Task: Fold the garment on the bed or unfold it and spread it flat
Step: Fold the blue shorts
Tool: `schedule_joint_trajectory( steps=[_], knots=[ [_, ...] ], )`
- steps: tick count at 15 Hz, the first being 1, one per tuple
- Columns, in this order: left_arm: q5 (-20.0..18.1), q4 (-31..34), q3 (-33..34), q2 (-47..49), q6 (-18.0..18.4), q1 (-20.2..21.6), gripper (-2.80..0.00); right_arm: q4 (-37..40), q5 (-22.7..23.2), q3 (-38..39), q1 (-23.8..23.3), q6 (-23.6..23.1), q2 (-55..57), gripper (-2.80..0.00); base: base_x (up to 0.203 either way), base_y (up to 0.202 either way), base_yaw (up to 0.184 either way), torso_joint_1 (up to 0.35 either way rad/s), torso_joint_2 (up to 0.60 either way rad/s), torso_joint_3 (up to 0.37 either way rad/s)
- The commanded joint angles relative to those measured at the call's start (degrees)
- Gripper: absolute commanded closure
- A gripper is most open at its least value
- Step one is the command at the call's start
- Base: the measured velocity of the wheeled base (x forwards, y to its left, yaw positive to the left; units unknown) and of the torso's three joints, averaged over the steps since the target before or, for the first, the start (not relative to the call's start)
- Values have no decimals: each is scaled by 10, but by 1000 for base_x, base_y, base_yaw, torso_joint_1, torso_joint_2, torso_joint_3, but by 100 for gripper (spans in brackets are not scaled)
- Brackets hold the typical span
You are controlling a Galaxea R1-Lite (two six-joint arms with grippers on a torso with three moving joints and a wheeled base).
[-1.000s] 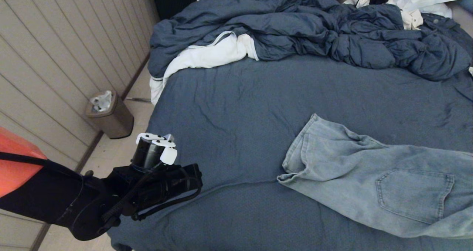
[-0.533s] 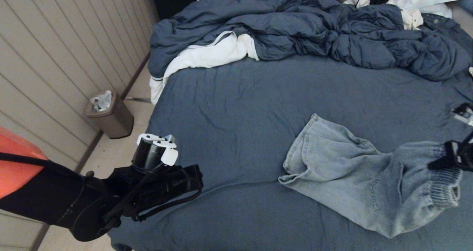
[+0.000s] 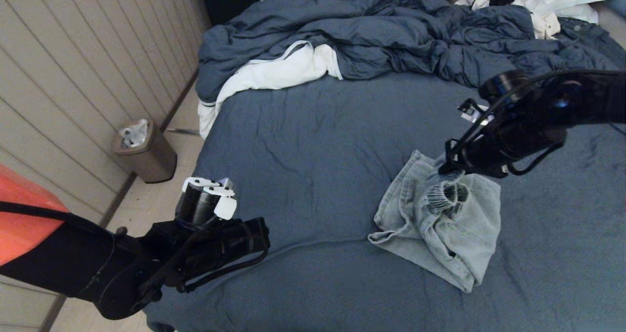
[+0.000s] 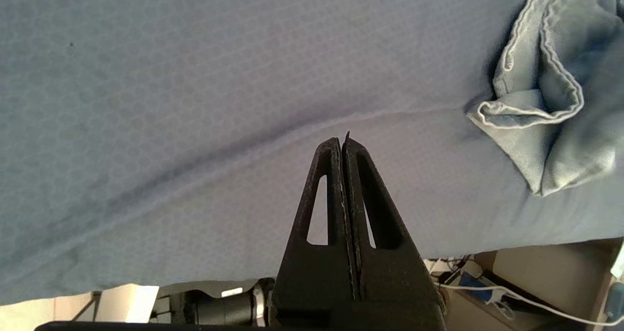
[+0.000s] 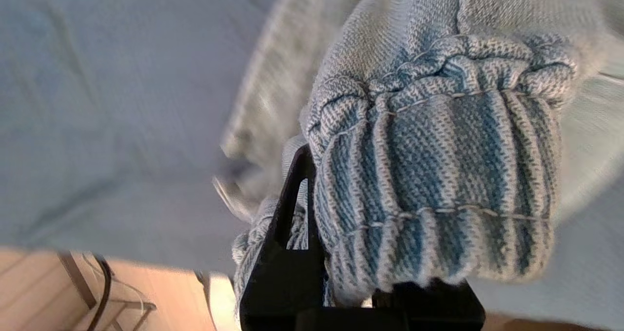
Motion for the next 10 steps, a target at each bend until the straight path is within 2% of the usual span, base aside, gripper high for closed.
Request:
schedule_joint_trajectory(
  steps=[1,3,6,7,10],
  knots=[
    [0,-4,2,4,-1,0,0,3,-27,-63,39,16,102,0,0,0,0,0,0,0],
    [0,-4,3,3,-1,-1,0,3,-60,-90,62,21,146,0,0,0,0,0,0,0],
    [0,-5,5,3,-4,-11,0,0,-74,-96,78,22,161,0,0,0,0,0,0,0],
    [2,-5,8,3,-4,-20,0,-1,-74,-97,79,22,160,-280,0,0,0,0,0,0],
    [2,-32,19,10,-6,-32,0,-2,-74,-104,78,21,141,-280,0,0,0,0,0,0]
  ],
)
